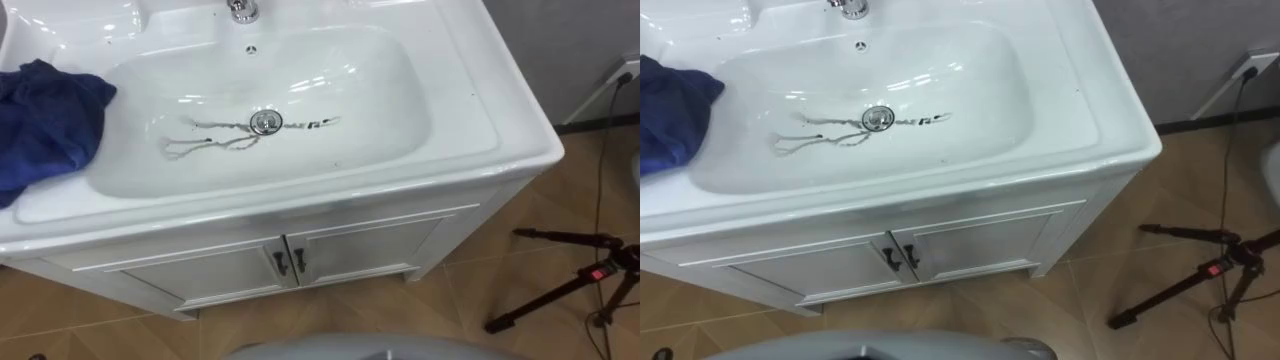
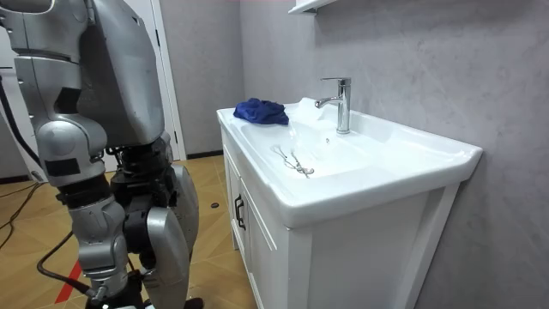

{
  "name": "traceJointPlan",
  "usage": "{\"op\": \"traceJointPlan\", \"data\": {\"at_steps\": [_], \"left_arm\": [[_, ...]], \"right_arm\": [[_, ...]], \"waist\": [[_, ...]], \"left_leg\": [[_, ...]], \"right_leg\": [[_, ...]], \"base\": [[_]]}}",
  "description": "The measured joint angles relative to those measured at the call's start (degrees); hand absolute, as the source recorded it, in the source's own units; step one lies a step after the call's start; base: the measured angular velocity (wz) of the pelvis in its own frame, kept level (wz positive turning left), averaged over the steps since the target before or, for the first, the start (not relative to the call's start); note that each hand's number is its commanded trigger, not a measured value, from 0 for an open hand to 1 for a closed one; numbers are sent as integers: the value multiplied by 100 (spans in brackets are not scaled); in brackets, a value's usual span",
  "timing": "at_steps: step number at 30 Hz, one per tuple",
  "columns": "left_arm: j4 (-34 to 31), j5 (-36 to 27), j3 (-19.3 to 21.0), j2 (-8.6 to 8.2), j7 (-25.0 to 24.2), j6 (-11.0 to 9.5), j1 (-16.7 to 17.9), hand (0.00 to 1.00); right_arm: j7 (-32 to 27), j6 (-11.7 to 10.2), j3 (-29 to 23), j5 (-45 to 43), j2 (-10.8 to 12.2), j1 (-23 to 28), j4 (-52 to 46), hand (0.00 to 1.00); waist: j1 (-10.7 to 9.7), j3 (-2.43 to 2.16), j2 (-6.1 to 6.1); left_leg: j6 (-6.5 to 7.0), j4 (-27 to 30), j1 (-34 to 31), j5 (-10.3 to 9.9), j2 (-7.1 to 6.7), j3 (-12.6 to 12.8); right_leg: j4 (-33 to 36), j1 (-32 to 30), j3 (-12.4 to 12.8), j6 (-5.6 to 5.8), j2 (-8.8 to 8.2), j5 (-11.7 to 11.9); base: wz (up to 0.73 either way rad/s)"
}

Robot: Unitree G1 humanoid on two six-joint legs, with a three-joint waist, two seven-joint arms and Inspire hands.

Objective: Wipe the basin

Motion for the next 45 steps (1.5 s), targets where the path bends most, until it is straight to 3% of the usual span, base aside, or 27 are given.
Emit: {"op": "traceJointPlan", "data": {"at_steps": [18, 28, 39, 45], "left_arm": [[-11, 112, 84, 3, 33, -96, 7, 0], [20, 63, 334, 3, 179, -153, 7, 0], [163, -942, 791, 0, 604, -353, 68, 0], [112, -1621, 1508, 19, 1153, -503, 127, 0]], "right_arm": [[-14, -61, -1, 177, -1, 3, -27, 0], [-1, -125, -3, 227, -3, -7, 63, 0], [50, -204, -3, 223, -24, 48, 99, 0], [53, -177, -108, 187, -71, 33, 160, 0]], "waist": [[19, 6, 17], [18, 7, 11], [124, 3, 30], [242, 2, 80]], "left_leg": [[-1, -2, 0, -1, 0, -44], [-1, 6, 5, -1, 0, -70], [-2, 7, 1, -1, 0, -150], [-3, 30, 0, -1, -32, -336]], "right_leg": [[9, 8, -39, 0, -1, 0], [1, 28, -68, -3, -2, 1], [-51, 89, -190, -12, -9, 7], [-61, 181, -474, -11, -41, 5]], "base": [[0], [0], [3], [14]]}}
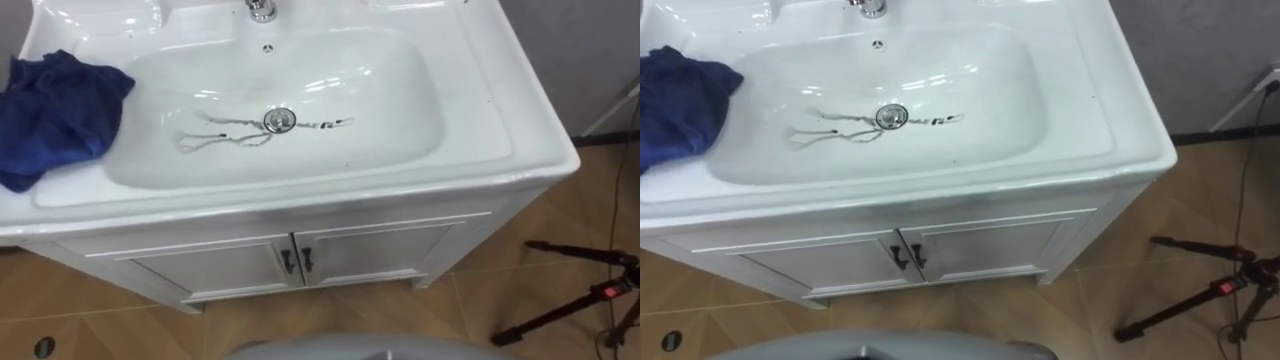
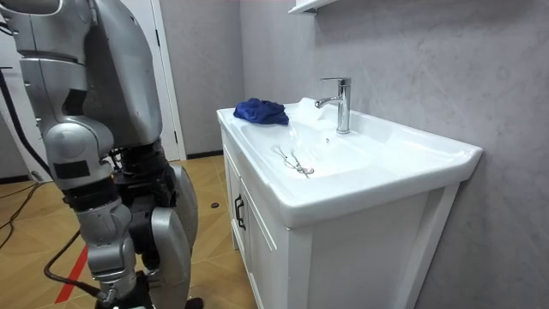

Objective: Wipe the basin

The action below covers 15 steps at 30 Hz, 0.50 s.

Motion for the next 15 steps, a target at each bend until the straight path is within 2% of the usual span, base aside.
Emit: {"op": "traceJointPlan", "data": {"at_steps": [3, 6, 10, 14, 15], "left_arm": [[-141, -250, 438, 21, 297, -36, 39, 0], [-320, -719, 743, 79, 566, -183, 82, 0], [-727, -1334, 1104, 125, 967, -293, 293, 0], [-910, -1331, 1270, 256, 1291, -459, 252, 0], [-1148, -1327, 1331, 277, 1413, -488, 216, 0]], "right_arm": [[17, 10, 6, -4, -72, 18, 0, 0], [69, 10, 54, -4, -138, 26, 34, 0], [59, -10, -19, -2, -290, 21, 33, 0], [62, -44, -19, -95, -363, 34, -38, 0], [62, -73, -33, -132, -384, 22, -41, 0]], "waist": [[198, 1, 63], [402, 7, 103], [442, -3, 194], [535, -6, 251], [554, -12, 267]], "left_leg": [[0, 8, -2, 0, -1, -15], [-2, 1, -16, 3, -14, -47], [1, 4, -33, 6, -61, -144], [1, -13, -8, 7, -65, -211], [1, 0, -43, 8, -74, -282]], "right_leg": [[5, 0, -28, -5, -5, -3], [-2, 0, -72, -4, -17, -5], [-2, 42, -207, 5, -58, -9], [4, 84, -274, 15, -58, -16], [0, 83, -332, 15, -59, -16]], "base": [[0], [4], [11], [9], [21]]}}
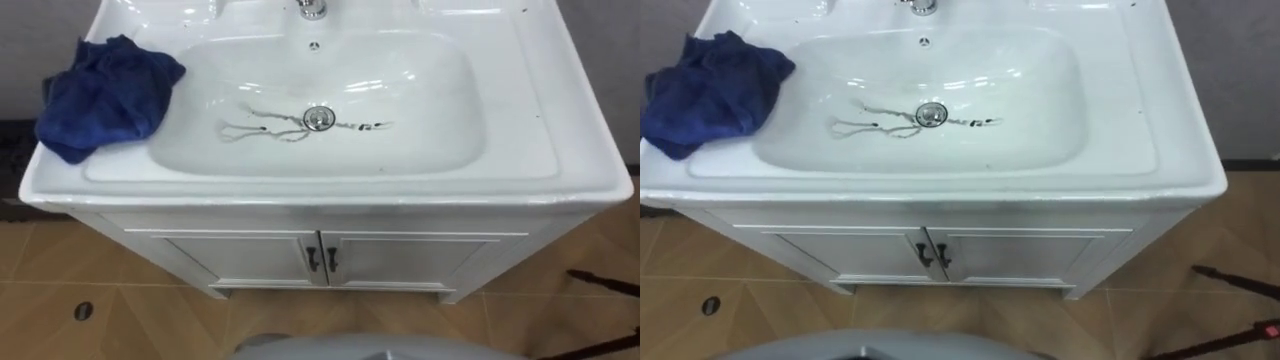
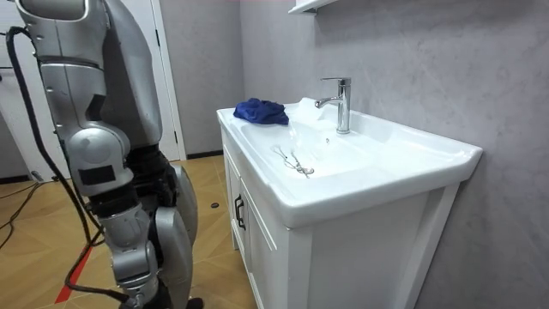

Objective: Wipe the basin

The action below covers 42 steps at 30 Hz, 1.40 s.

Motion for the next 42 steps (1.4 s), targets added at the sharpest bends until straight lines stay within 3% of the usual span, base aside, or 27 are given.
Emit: {"op": "traceJointPlan", "data": {"at_steps": [2, 4, 7, 8, 10, 14, 21, 25, 31, 36, 42], "left_arm": [[-403, 5, 84, 52, 267, -102, 15, 0], [-736, 25, 83, 176, 587, -390, 45, 0], [-1279, 354, 188, 264, 926, -523, 10, 0], [-1472, 443, 217, 269, 1013, -541, 11, 0], [-2088, 685, 338, 294, 1369, -769, 16, 0], [-2810, 690, 372, 432, 1727, -973, -4, 0], [-4032, 1523, 652, 908, 2290, -1250, -212, 0], [-4539, 1702, 653, 1093, 2358, -1333, -228, 0], [-5181, 2404, 653, 1097, 2493, -1368, -232, 0], [-5497, 2480, 643, 1096, 2410, -1381, -318, 0], [-5716, 2525, 299, 1089, 2256, -1386, -312, 0]], "right_arm": [[-21, -42, -111, 5, -24, -13, -20, 0], [-72, -222, -218, 127, -84, -18, -90, 0], [-77, -470, -339, 140, -119, -12, -230, 0], [-82, -479, -348, 135, -118, -11, -232, 0], [-94, -482, -438, 130, -117, -3, -234, 0], [-63, -503, -424, 130, -116, 30, -318, 0], [-55, -637, -441, 143, -116, 133, -408, 0], [-44, -691, -440, 165, -134, 139, -392, 0], [4, -749, -438, 155, -128, 198, -341, 0], [11, -801, -440, 151, -117, 142, -140, 0], [164, -804, -440, 141, -120, 148, -147, 0]], "waist": [[7, -3, 3], [38, -7, 28], [47, -26, 105], [72, -26, 104], [124, -23, 95], [159, -60, 101], [140, -86, 142], [88, -76, 199], [-2, -33, 214], [-189, -2, 204], [-370, 22, 193]], "left_leg": [[0, 12, -51, 16, -13, -85], [-5, 10, -69, 25, -17, -134], [-6, 7, -70, 25, -22, -157], [-7, 6, -72, 26, -23, -163], [-6, -1, -75, 27, -33, -165], [-1, -10, -91, 30, -54, -176], [0, -24, -53, 30, -62, -213], [0, -28, -40, 30, -61, -228], [6, -88, 47, 34, -64, -218], [7, -106, 49, 34, -65, -211], [7, -114, 55, 34, -65, -217]], "right_leg": [[-3, -4, -121, 1, -8, -1], [-13, -4, -196, 1, -9, -2], [-24, -4, -220, 1, -10, -2], [-23, -4, -226, 1, -10, -2], [-31, -7, -242, 3, -19, -3], [-74, -19, -225, 4, -31, -3], [-71, -4, -211, 4, -35, -3], [-73, 2, -204, 4, -32, -3], [-65, 14, -120, 4, -29, -3], [-74, 13, -110, 4, -28, -3], [-90, -1, -43, 4, -22, -3]], "base": [[23], [8], [1], [3], [0], [-4], [-2], [-1], [-7], [0], [-5]]}}
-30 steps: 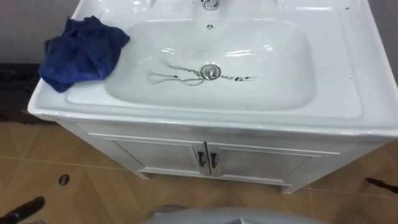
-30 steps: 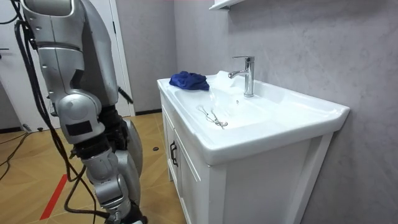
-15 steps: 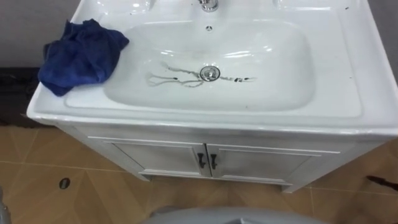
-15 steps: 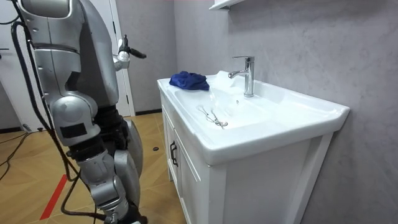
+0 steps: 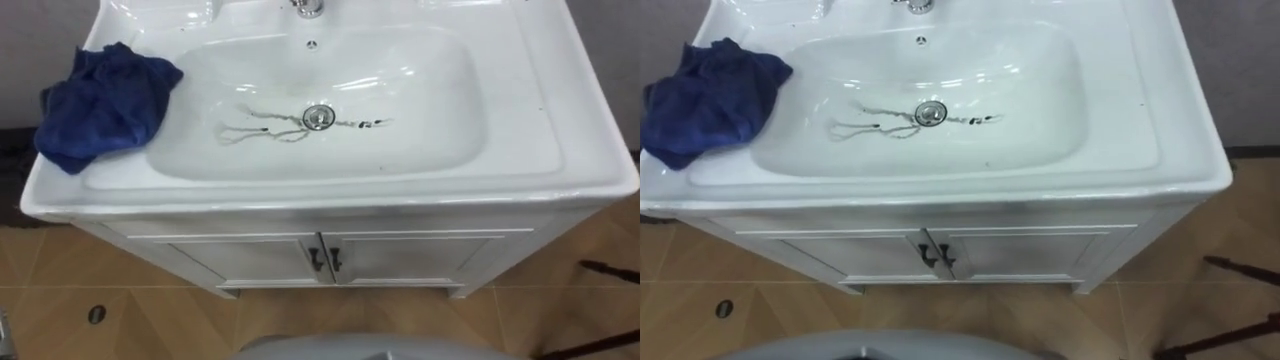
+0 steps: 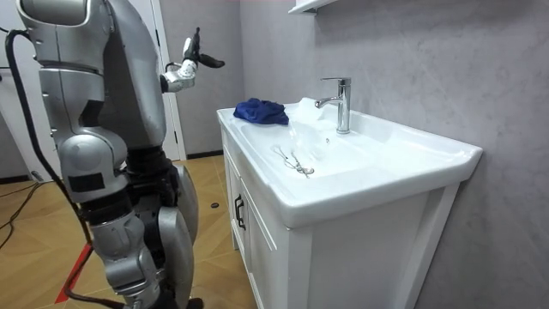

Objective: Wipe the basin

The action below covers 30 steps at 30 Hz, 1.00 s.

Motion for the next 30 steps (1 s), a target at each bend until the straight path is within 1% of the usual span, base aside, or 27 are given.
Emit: {"op": "traceJointPlan", "data": {"at_steps": [2, 3, 5, 7, 8, 10, 12, 14, 16, 18, 19, 22, 24, 27, 30], "left_arm": [[0, 48, -162, -8, -64, 0, 0, 0], [0, 144, -235, -51, -92, 0, 0, 0], [-1, 337, -281, -196, -90, 0, 0, 0], [0, 631, -433, -359, -95, -3, 1, 0], [1, 653, -490, -381, -96, -3, 1, 0], [3, 659, -730, -395, -136, -2, 2, 0], [20, 726, -866, -395, -208, -1, 4, 0], [29, 894, -1007, -395, -254, 13, 2, 0], [29, 1154, -1194, -396, -405, 47, 0, 0], [33, 1317, -1352, -400, -531, 80, 1, 0], [51, 1387, -1444, -413, -625, 128, 1, 0], [69, 1406, -1531, -438, -818, 177, 1, 0], [70, 1406, -1532, -442, -915, 223, 1, 0], [109, 1405, -1567, -442, -925, 256, -1, 0], [313, 1406, -1602, -447, -924, 268, -3, 0]], "right_arm": [[61, 4, 0, 1, 2, 11, 4, 0], [72, 4, 0, 2, -1, 6, 10, 0], [77, 1, 2, -5, -4, -8, 31, 0], [103, 3, 0, -24, -4, -13, 53, 0], [111, 4, 1, -25, -3, -17, 56, 0], [166, 5, 5, -23, 4, -45, 126, 0], [169, 10, 18, -15, 12, -42, 132, 0], [167, 34, 18, -9, 35, -42, 126, 0], [168, 114, 18, -16, 57, -39, 127, 0], [159, 128, 19, -13, 56, -30, 154, 0], [147, 130, 21, -12, 56, -29, 162, 0], [144, 130, 22, -5, 59, -21, 164, 0], [154, 136, 22, 2, 60, -20, 166, 0], [176, 158, 23, 8, 60, -2, 159, 0], [190, 211, 22, 8, 60, 9, 154, 0]], "waist": [[-16, 2, -5], [-46, 8, -6], [-118, 6, -5], [-166, 5, -19], [-180, 10, -35], [-211, 5, -66], [-213, 3, -92], [-241, 0, -118], [-271, -20, -170], [-275, -24, -182], [-284, -23, -177], [-335, -26, -177], [-445, -27, -177], [-555, -28, -172], [-590, -28, -159]], "left_leg": [[0, -1, 6, 0, 0, 0], [0, -4, 19, 0, 0, 4], [0, -48, 57, 0, 0, 10], [0, -111, 101, 0, 3, 14], [0, -116, 103, 0, 2, 16], [0, -143, 135, 0, 6, 49], [0, -180, 178, 0, 9, 80], [0, -187, 187, 0, 6, 77], [0, -188, 204, 0, 7, 77], [0, -194, 244, 0, 8, 75], [0, -203, 283, 0, 7, 75], [0, -210, 305, 0, 6, 81], [0, -213, 305, 0, 6, 92], [0, -220, 306, 0, 7, 116], [0, -227, 342, 0, 12, 170]], "right_leg": [[-1, -6, 22, 0, 1, 0], [-1, -4, 31, 0, 1, 0], [1, -3, 56, 0, 4, 0], [-1, -4, 91, 0, 13, 0], [-2, -5, 95, 0, 13, 0], [-3, -4, 135, 0, 17, 0], [1, 0, 191, 0, 21, 0], [-1, -7, 224, 1, 23, 0], [-3, -8, 261, 2, 24, 1], [-4, 9, 315, 7, 29, 9], [-3, 29, 354, 8, 31, 10], [-3, 34, 374, 10, 32, 12], [-2, 32, 377, 10, 34, 12], [-1, 33, 383, 10, 36, 12], [2, 41, 436, 10, 40, 12]], "base": [[-7], [-6], [-8], [-7], [-5], [-9], [-13], [-9], [-9], [-16], [-18], [-8], [0], [0], [-8]]}}
